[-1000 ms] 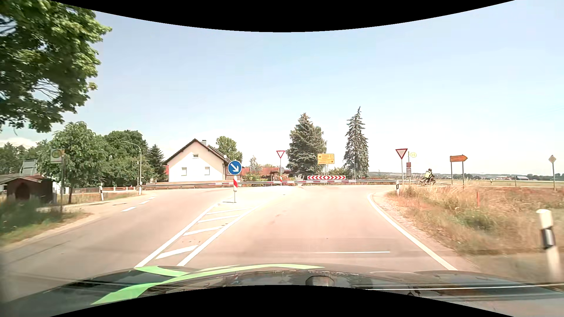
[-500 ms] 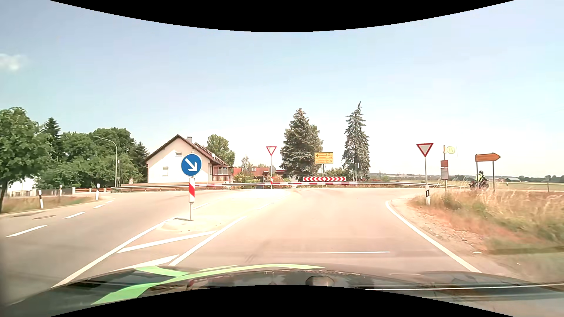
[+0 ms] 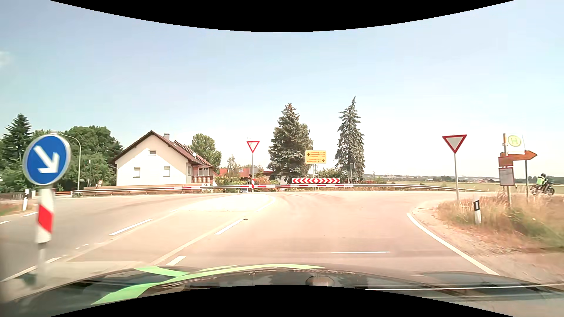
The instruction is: Follow the waypoints while adhering to traffic rules and regulations
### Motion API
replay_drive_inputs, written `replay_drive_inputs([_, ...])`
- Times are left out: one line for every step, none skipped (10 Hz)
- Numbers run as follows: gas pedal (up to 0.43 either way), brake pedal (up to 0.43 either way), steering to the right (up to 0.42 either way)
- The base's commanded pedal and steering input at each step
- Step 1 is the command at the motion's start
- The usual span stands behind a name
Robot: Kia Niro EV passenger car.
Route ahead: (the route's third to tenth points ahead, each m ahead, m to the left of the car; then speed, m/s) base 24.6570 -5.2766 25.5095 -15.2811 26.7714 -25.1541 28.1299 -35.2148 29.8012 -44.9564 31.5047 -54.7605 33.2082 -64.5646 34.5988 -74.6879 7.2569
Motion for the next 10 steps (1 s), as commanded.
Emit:
replay_drive_inputs([0.000,0.000,0.081])
replay_drive_inputs([0.000,0.000,0.092])
replay_drive_inputs([0.000,0.012,0.104])
replay_drive_inputs([0.000,0.128,0.118])
replay_drive_inputs([0.000,0.152,0.128])
replay_drive_inputs([0.000,0.177,0.139])
replay_drive_inputs([0.000,0.207,0.148])
replay_drive_inputs([0.000,0.220,0.154])
replay_drive_inputs([0.000,0.232,0.160])
replay_drive_inputs([0.000,0.232,0.164])
